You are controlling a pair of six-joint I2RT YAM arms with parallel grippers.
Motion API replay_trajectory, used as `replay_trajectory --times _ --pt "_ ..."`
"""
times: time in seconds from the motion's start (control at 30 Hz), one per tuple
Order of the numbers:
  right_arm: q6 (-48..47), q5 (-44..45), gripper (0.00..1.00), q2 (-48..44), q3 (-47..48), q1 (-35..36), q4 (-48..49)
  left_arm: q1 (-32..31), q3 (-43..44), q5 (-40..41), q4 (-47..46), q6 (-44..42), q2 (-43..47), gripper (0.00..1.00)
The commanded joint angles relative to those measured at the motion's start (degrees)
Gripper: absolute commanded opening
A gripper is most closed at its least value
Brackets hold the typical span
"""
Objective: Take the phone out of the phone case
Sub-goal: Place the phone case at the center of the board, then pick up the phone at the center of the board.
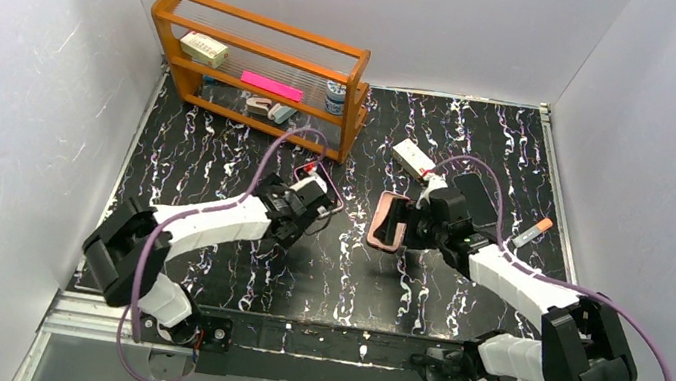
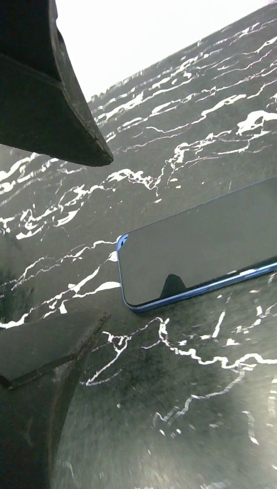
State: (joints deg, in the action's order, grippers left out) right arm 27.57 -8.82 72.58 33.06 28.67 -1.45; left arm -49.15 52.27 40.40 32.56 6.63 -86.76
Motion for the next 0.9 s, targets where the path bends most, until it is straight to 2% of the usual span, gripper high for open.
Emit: replay_trajectory --times 0.0,0.07,0.2,0.3,0.63,0.87 --pt "-6.86 6.46 0.99 -1.46 4.23 6.42 7.70 4.41 1.82 -5.50 -1.89 4.01 9.06 0.94" --pt "-10.46 8.34 0.99 1.06 5.54 10.01 10.36 7.45 1.22 -8.68 -3.37 5.54 12.35 0.98" --pt "-17.32 14.33 0.99 7.97 9.28 16.61 14.38 14.89 -0.82 -14.62 -6.26 9.16 19.08 0.98" --pt "-20.54 15.20 0.99 13.48 12.01 19.00 17.86 17.96 -3.09 -15.60 -8.47 10.76 24.95 0.98" --pt "-23.96 14.29 0.99 28.94 23.77 20.66 18.56 20.41 -6.53 -11.19 -11.00 10.13 39.82 0.98" --pt "-24.17 14.35 0.99 37.07 30.70 20.90 16.22 21.93 -7.98 -12.31 -12.29 10.24 43.20 0.98"
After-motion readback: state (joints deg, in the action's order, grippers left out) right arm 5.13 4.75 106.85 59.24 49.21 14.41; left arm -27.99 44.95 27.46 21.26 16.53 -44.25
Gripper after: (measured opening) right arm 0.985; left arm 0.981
